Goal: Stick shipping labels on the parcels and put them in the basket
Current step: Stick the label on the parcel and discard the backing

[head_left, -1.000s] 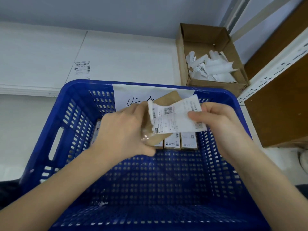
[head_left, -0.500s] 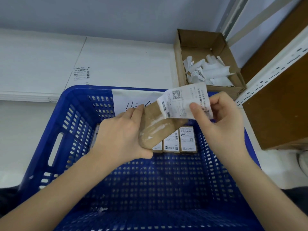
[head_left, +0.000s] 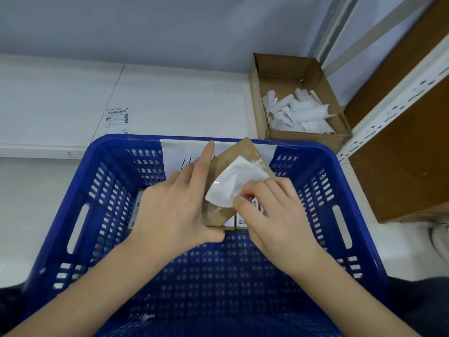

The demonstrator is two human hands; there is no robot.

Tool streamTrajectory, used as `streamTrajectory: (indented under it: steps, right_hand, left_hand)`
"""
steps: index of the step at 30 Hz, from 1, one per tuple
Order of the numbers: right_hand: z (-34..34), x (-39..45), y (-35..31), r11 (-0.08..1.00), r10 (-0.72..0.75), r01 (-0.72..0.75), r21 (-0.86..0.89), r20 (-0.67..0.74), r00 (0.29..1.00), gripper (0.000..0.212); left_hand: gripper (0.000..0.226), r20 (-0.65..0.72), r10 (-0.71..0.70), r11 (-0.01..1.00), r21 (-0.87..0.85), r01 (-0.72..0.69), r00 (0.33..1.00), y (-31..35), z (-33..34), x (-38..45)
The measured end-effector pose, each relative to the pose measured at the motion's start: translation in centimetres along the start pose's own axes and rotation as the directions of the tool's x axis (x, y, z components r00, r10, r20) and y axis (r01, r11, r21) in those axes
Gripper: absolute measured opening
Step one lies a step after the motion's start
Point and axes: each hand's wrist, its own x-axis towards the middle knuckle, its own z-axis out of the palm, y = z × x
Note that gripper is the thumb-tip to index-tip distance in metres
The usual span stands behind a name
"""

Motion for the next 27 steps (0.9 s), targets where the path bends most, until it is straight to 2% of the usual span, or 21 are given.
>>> streamTrajectory:
  steps: [4,6,10,13,17,19,21,22,25,27]
  right_hand:
    - [-0.1,-0.3,-1.4,0.999,-0.032,0.032,0.012,0.034,0.999,0.024]
    - [-0.1,-0.1,-1.8,1.000,-0.003,0.004,-0.023,0.006,1.000,0.026]
    - [-1.0,1.1,-0.1,0.985,0.074,-0.101,-0.143,-0.181,0.981,0.019]
    - [-2.1,1.8,1.6,0.974,0.089,-0.148,-0.169,-0.318,0.944,0.018]
    - [-3.3,2.2,3.1,0.971,0.075,-0.157,-0.180,-0.394,0.916,0.027]
    - [-3.6,2.3,3.2,0.959,0.233,-0.275,-0.066,-0.368,0.900,0.035]
    - [-3.8,2.3,3.2,0.887,0.461,-0.448,0.113,-0.270,0.845,0.038]
    - [-4.1,2.5,3.1,0.862,0.507,-0.482,0.157,-0.246,0.826,0.038]
    - [-5.5,3.1,4.6,0.840,0.542,-0.490,0.234,-0.311,0.781,0.027]
    - [-5.6,3.1,5.4,0.848,0.529,-0.503,0.164,-0.268,0.805,0.027]
  left_hand:
    - [0.132,-0.021,-0.012,0.999,-0.030,0.012,1.000,-0.3,-0.1,0.0]
    - [0.130,-0.058,-0.012,0.999,-0.046,0.009,0.998,-0.3,-0.2,0.0]
    - [0.121,-0.083,0.028,0.998,-0.053,-0.033,0.996,0.6,-0.7,-0.3]
    - [0.111,-0.069,0.085,0.994,-0.057,-0.089,0.994,0.9,-0.7,-0.3]
    - [0.116,-0.091,0.104,0.992,-0.057,-0.110,0.990,0.8,-0.6,-0.4]
    - [0.120,-0.084,0.110,0.993,-0.038,-0.113,0.990,0.9,-0.5,-0.4]
    - [0.122,-0.051,0.080,0.996,-0.029,-0.082,0.995,0.7,0.1,-0.2]
    - [0.124,-0.014,0.069,0.998,-0.009,-0.069,0.998,0.6,0.2,-0.2]
    - [0.123,0.100,0.001,0.999,0.041,-0.005,0.995,-0.3,1.5,0.1]
    - [0.121,0.095,-0.009,0.999,0.032,0.006,0.995,-0.5,1.9,-0.2]
